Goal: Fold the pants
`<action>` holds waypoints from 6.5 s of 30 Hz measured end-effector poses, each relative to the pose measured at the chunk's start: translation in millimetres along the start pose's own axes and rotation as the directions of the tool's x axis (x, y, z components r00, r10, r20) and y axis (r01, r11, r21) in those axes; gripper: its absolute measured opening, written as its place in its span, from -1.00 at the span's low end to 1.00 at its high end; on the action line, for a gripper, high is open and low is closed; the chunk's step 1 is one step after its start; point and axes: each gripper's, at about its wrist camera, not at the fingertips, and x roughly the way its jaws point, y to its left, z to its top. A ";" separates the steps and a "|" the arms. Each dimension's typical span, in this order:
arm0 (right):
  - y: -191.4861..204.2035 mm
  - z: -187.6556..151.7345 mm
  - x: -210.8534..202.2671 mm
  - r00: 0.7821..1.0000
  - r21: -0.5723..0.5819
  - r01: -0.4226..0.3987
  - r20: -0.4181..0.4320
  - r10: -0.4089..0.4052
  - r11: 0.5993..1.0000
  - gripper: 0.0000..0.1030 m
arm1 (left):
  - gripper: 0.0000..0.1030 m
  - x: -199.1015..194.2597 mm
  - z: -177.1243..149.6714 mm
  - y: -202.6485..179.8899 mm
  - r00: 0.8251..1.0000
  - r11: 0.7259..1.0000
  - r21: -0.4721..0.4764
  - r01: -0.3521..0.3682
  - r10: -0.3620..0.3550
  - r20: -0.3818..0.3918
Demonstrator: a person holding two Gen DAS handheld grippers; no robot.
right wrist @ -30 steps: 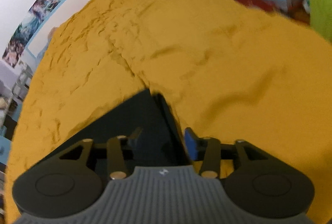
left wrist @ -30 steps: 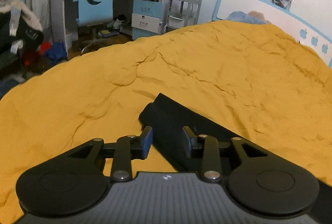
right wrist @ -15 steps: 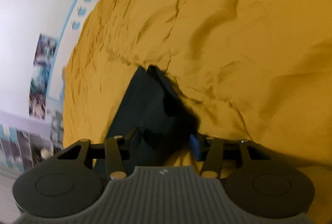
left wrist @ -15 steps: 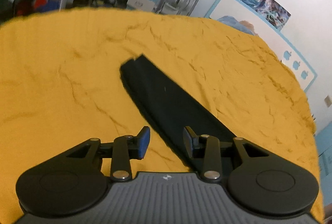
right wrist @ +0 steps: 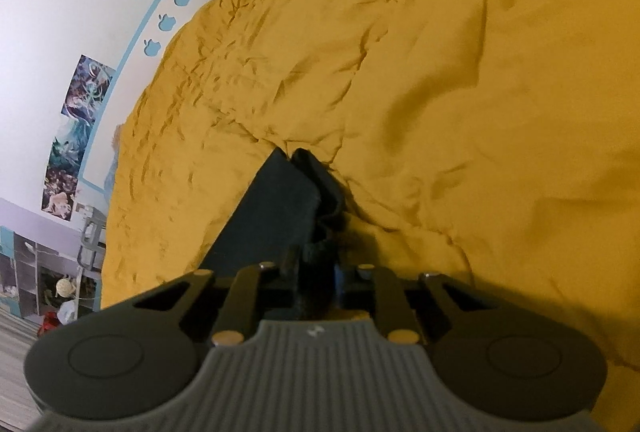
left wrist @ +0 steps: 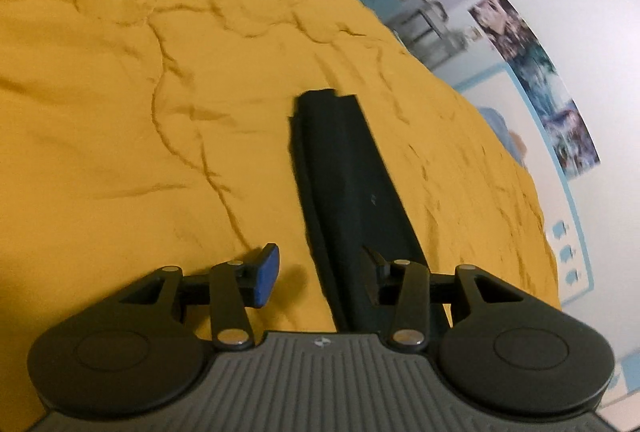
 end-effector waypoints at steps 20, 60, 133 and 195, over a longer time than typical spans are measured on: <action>57.3 42.5 -18.0 0.999 -0.010 0.030 0.039 -0.029 1.000 -0.97 | -0.89 2.0 27.2 -86.6 0.986 0.974 0.187 -0.129 0.105 0.133; -22.1 114.6 -68.0 0.973 -0.353 -0.073 -0.231 -0.012 0.933 -0.35 | -0.30 -166.6 -69.9 -89.1 0.947 0.834 0.454 -0.314 0.244 0.207; -125.6 -4.8 -246.3 0.995 -0.137 0.007 -0.100 -0.021 0.991 -0.08 | -0.24 -232.9 -463.9 -180.7 0.754 0.478 0.666 0.572 0.013 -0.657; 16.5 -68.4 -151.6 0.968 -0.510 0.248 0.101 -0.229 0.824 -0.17 | -0.09 -191.2 -83.4 -24.4 0.983 0.912 0.404 0.072 0.004 -0.185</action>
